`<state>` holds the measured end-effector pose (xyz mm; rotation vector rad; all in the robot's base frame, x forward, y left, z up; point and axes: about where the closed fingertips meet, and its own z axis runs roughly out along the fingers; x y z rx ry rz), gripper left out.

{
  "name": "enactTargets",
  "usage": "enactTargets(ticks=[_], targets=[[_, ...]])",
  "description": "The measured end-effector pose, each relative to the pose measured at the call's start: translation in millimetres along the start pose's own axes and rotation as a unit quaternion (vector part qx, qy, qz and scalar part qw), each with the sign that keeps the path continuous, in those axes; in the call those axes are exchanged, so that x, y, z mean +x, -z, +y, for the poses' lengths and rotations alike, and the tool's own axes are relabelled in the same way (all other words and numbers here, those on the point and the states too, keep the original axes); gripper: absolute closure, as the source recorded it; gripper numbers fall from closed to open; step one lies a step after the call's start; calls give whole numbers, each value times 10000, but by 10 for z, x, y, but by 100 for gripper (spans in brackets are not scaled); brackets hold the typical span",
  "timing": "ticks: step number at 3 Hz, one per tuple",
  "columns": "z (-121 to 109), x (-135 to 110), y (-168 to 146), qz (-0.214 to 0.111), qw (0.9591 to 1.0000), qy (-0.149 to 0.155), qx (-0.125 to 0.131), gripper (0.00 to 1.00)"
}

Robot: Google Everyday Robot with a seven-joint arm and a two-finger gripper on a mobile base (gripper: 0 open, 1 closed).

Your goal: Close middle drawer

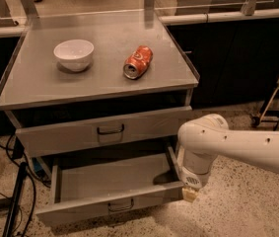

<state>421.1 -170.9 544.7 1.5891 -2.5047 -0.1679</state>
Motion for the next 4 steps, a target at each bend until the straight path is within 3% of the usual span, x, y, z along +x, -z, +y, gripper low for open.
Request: enactTargets(ticks=[1,2,4], targets=[[0,0,-1,0,10000,0,0,100],[-126,-110,-504,147,9997,-81,-169,100],[-328,-360,-863,15,9997,-212,-90,100]])
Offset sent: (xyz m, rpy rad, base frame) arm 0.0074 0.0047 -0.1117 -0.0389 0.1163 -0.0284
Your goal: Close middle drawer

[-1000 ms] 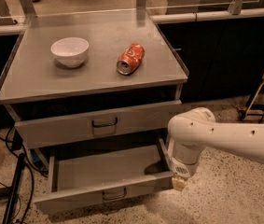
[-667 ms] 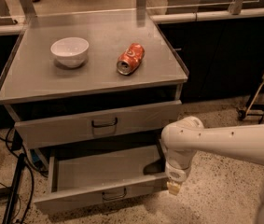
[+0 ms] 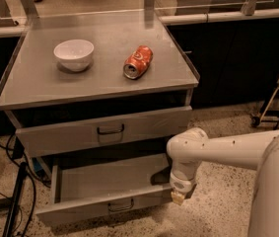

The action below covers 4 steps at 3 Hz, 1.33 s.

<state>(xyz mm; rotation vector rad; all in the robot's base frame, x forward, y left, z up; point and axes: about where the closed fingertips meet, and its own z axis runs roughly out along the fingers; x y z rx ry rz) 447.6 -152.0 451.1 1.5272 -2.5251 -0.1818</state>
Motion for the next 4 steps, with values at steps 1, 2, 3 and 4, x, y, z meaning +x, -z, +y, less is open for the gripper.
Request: enactTargets(ticks=[1,2,3,4], targets=[[-68,-102,-71,-131,9999,-72,25,100],[-113,-210,-132,-202,9997,-99,65,100],[-150,-297,-157,-256,9995,-113,139,100],[-185,-350,-126,-352,9991,-109,226,100]])
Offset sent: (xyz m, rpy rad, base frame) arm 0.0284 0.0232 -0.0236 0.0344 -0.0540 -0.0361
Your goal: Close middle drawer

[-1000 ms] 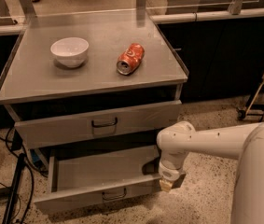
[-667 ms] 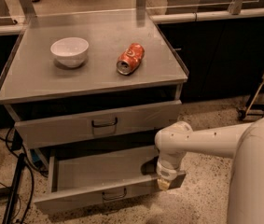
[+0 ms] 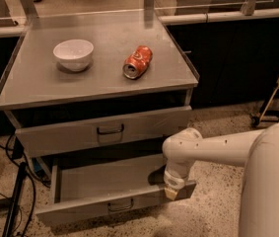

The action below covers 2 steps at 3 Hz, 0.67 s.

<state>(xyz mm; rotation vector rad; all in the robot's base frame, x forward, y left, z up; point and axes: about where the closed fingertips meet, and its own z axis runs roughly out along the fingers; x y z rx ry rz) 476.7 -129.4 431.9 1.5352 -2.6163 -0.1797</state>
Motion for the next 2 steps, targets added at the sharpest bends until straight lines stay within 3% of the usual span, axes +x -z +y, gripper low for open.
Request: enactTargets(ticks=[2], targets=[[0,0,0,0,10000,0,0,58]])
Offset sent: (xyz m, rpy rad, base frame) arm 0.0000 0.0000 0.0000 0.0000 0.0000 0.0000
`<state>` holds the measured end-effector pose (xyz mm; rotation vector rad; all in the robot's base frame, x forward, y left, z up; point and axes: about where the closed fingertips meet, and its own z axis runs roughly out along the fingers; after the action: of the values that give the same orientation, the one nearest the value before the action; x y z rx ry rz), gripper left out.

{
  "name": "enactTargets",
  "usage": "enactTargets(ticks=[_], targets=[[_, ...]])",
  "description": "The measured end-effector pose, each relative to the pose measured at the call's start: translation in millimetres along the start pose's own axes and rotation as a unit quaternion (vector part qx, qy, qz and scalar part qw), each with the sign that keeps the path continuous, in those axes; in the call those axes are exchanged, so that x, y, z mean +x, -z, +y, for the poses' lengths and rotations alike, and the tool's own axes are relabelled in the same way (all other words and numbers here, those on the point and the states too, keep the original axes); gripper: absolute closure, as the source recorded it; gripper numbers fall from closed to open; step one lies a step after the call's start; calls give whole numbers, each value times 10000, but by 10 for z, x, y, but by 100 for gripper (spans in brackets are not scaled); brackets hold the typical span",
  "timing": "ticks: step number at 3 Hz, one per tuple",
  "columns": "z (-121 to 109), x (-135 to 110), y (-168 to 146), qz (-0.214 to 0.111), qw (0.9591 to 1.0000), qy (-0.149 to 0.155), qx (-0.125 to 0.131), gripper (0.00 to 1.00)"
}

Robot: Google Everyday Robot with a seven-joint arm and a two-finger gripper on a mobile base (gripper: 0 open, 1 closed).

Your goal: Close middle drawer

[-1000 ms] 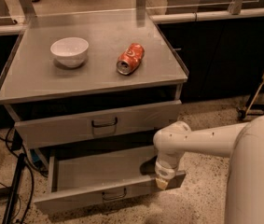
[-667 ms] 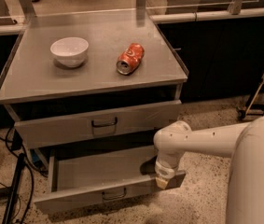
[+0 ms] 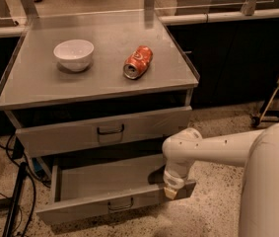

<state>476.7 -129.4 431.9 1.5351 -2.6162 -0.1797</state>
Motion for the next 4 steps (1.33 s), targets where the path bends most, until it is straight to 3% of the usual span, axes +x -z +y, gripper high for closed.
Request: enactTargets(ticks=[2,3,4], targets=[[0,0,0,0,10000,0,0,12],[0,0,-1,1,10000,0,-1,0],[1,1,-1,1,10000,0,-1,0]])
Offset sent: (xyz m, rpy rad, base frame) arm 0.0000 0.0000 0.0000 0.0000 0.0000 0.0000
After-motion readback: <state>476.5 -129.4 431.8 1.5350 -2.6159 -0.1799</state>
